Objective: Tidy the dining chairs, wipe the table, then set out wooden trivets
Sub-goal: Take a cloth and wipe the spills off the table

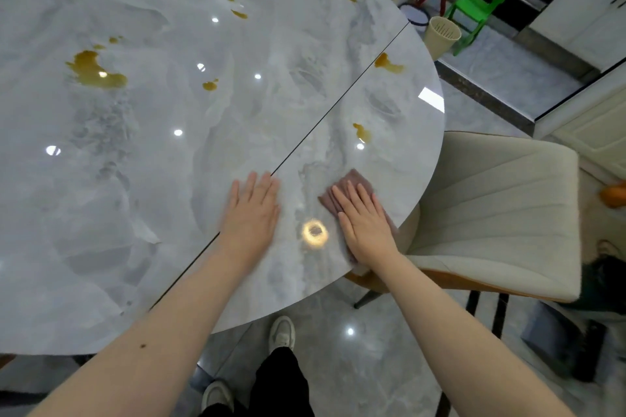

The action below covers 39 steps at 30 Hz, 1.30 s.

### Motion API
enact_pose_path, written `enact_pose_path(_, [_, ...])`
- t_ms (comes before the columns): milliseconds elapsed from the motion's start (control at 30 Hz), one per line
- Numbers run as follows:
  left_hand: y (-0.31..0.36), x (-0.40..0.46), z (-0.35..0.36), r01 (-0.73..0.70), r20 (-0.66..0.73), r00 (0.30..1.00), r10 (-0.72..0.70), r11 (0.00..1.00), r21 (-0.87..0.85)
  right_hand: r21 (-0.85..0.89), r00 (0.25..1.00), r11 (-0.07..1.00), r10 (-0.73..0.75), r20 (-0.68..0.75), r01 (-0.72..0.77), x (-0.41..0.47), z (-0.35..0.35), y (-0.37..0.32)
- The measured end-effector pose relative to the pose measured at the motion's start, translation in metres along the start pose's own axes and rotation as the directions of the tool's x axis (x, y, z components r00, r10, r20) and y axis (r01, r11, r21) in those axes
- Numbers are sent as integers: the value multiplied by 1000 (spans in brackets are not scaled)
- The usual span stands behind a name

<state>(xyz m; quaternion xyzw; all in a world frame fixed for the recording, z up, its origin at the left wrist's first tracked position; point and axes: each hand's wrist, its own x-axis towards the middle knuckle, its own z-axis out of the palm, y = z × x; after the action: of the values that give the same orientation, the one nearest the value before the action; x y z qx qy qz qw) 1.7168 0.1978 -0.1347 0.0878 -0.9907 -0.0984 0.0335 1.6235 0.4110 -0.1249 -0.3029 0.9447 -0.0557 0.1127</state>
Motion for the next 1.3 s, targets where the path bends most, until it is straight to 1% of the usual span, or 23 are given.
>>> enact_pose_path(33, [9, 8, 0, -38, 24, 999, 38, 999, 15, 7, 1000, 1000, 27, -10, -27, 5, -3, 4])
enact_pose_path(100, [23, 28, 2, -51, 88, 995, 48, 998, 37, 16, 996, 997, 82, -33, -81, 17, -7, 15])
enact_pose_path(200, [33, 60, 9, 25, 154, 988, -25, 1000, -1, 32, 981, 983, 183, -64, -182, 42, -10, 36])
enact_pose_path(300, [40, 96, 11, 100, 206, 974, -100, 995, 8, 50, 959, 962, 272, -75, -268, 73, -16, 55])
enact_pose_path(400, [45, 137, 14, 151, 252, 957, -145, 989, -3, 43, 946, 951, 308, -102, -305, 108, -23, 68])
enact_pose_path(500, [51, 163, 17, 184, 290, 942, -167, 982, -34, 42, 950, 958, 286, -124, -282, 142, -31, 78])
enact_pose_path(667, [54, 171, 23, 202, 288, 939, -187, 979, -20, 35, 969, 972, 233, -86, -231, 191, -41, 81])
enact_pose_path(733, [53, 170, 21, 207, 302, 934, -190, 978, -27, 28, 992, 993, 117, -51, -116, 180, -41, 75])
enact_pose_path(800, [53, 171, 20, 208, 311, 932, -188, 978, -32, 13, 998, 998, -54, -24, 54, 151, -39, 75])
enact_pose_path(833, [53, 171, 20, 207, 311, 932, -187, 978, -34, 2, 994, 994, -110, -6, 110, 135, -38, 80])
enact_pose_path(867, [53, 171, 19, 207, 313, 931, -186, 978, -36, -3, 992, 992, -126, 12, 127, 123, -38, 88])
enact_pose_path(933, [53, 171, 18, 206, 322, 929, -182, 978, -41, -17, 997, 998, -68, 24, 68, 115, -41, 108])
enact_pose_path(1000, [54, 172, 18, 208, 325, 928, -183, 977, -44, -27, 999, 999, 42, 4, -42, 129, -45, 119])
enact_pose_path(1067, [54, 172, 19, 209, 321, 928, -186, 977, -37, -1, 989, 989, 147, -29, -147, 158, -46, 115])
enact_pose_path(1133, [54, 172, 19, 208, 314, 931, -187, 977, -34, 36, 977, 979, 204, -55, -203, 184, -45, 97])
enact_pose_path(1167, [54, 172, 20, 209, 312, 931, -188, 977, -33, 53, 979, 980, 197, -60, -194, 191, -44, 87])
enact_pose_path(1200, [53, 172, 20, 210, 313, 931, -189, 977, -33, 62, 986, 986, 159, -56, -155, 191, -43, 78])
enact_pose_path(1300, [53, 171, 19, 205, 327, 928, -181, 978, -39, 55, 997, 996, -69, -30, 70, 151, -36, 69])
